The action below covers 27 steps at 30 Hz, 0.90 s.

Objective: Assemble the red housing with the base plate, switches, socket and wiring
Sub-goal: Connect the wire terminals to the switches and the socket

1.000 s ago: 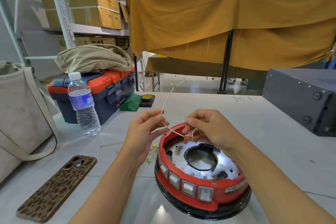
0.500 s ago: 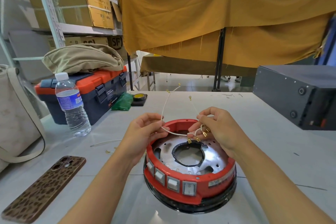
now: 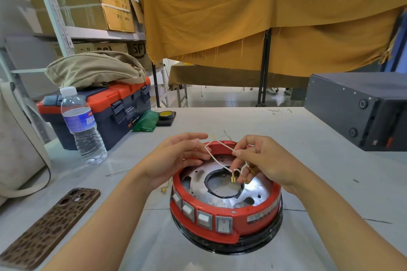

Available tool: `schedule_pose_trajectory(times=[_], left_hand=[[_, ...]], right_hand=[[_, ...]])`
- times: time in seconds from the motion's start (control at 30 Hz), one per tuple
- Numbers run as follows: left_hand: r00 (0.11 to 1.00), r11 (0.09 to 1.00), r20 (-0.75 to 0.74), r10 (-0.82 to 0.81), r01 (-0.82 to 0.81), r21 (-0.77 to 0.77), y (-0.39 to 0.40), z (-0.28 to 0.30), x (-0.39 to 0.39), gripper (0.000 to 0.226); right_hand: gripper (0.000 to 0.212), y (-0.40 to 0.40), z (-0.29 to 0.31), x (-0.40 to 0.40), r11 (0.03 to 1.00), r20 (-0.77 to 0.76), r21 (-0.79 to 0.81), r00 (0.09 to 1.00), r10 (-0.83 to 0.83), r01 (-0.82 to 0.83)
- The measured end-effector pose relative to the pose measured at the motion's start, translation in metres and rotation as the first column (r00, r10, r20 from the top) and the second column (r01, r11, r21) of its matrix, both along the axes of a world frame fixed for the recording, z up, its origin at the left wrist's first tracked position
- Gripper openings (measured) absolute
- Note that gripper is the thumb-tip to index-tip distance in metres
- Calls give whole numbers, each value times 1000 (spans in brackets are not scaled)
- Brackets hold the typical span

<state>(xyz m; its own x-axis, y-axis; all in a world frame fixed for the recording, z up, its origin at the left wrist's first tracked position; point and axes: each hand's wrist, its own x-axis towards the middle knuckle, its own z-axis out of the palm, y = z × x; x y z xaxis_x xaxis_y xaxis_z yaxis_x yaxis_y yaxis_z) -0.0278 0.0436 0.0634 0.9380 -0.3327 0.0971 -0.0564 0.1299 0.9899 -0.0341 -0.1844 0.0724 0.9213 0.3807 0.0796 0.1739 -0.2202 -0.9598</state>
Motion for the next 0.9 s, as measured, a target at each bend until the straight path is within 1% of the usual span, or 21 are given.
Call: schedule_pose_trajectory(times=[0.07, 0.2, 0.27, 0.4, 0.5, 0.57, 0.63, 0.7, 0.83, 0.87, 0.9], left_hand=[[1000, 999, -24, 4, -5, -49, -2, -2, 2, 37], [999, 998, -30, 45, -46, -50, -7, -3, 2, 40], [995, 995, -31, 92, -93, -46, -12, -4, 2, 33], [984, 984, -23, 175, -176, -22, -19, -5, 3, 16], [977, 977, -8, 214, -214, -8, -19, -5, 4, 16], [970, 970, 0, 241, -241, -10, -17, -5, 5, 17], [966, 966, 3, 257, -257, -6, -14, -4, 6, 18], [965, 964, -5, 264, -264, -23, -10, -2, 8, 20], [973, 968, -37, 226, -229, -108, -2, 0, 13, 22], [977, 970, -44, 208, -212, -118, -2, 0, 14, 22], [980, 973, -53, 190, -196, -123, -2, 0, 15, 21]], right_hand=[[9, 0, -1, 1, 1000, 1, -6, 1000, 6, -6], [8, 2, -1, 1, 1000, -14, 10, 1000, 18, -18], [9, 4, -1, 1, 999, -31, 23, 999, 38, -37], [9, 10, -1, 1, 998, -34, -12, 997, 68, -69], [7, 14, -4, 1, 996, -33, -19, 995, 90, -91], [9, 15, -6, 3, 996, -10, -54, 997, 74, -74], [12, 12, -9, 7, 999, 19, -41, 1000, 13, -12], [12, 7, -10, 11, 994, 35, 42, 994, -100, 98], [4, -4, -12, 22, 915, 38, 196, 929, -367, 353], [5, -6, -12, 24, 894, 23, 210, 913, -408, 395], [12, -6, -13, 26, 883, 4, 215, 904, -428, 418]])
